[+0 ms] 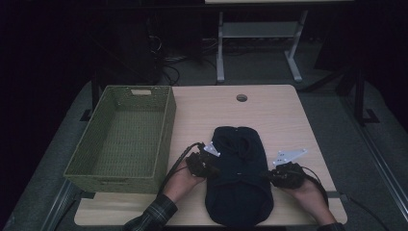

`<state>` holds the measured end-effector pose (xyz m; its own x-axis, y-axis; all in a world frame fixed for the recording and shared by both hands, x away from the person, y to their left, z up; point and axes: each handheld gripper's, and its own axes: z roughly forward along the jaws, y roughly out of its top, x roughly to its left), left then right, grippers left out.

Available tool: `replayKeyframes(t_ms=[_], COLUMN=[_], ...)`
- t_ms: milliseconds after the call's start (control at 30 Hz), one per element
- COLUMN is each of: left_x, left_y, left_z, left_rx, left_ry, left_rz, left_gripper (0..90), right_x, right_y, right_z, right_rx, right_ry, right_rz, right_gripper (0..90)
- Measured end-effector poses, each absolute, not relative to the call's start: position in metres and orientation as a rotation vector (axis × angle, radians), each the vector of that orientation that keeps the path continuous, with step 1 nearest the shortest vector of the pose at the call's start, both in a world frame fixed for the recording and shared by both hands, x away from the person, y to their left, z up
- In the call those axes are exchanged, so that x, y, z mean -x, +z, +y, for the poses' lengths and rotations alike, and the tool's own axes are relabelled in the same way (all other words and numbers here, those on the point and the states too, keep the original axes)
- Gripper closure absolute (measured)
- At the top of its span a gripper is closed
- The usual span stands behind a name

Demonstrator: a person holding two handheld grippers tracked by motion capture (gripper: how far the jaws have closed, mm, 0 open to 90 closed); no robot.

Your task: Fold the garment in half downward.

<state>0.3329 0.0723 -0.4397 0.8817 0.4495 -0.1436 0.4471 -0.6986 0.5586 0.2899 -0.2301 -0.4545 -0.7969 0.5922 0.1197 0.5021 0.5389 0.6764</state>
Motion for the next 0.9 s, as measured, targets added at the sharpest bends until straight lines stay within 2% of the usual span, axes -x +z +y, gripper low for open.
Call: replayKeyframes(t_ms=[233,333,433,633,900], left_x=[-0.358,-0.373,-0.388,-0.416,-0.458], left_y=[-0.424,-0.419,-0.411,-0.403,-0.418], left_z=[0.077,0.079,0.082,0.08,0.072], left_rx=[-2.397,-2.389,-2.354,-2.31,-2.303], left_ry=[0.107,0.146,0.177,0.211,0.219], left_rz=[0.706,0.737,0.777,0.82,0.856], left_gripper=[76.1,68.4,64.5,62.5,57.8], right_x=[-0.324,-0.344,-0.361,-0.388,-0.429], right_y=[-0.436,-0.431,-0.426,-0.421,-0.433], right_z=[-0.238,-0.237,-0.235,-0.23,-0.226], right_rx=[-1.031,-1.053,-1.062,-1.077,-1.157], right_ry=[1.137,1.153,1.155,1.158,1.155], right_rz=[2.563,2.537,2.525,2.513,2.473], right_gripper=[67.0,63.6,63.2,60.9,61.2])
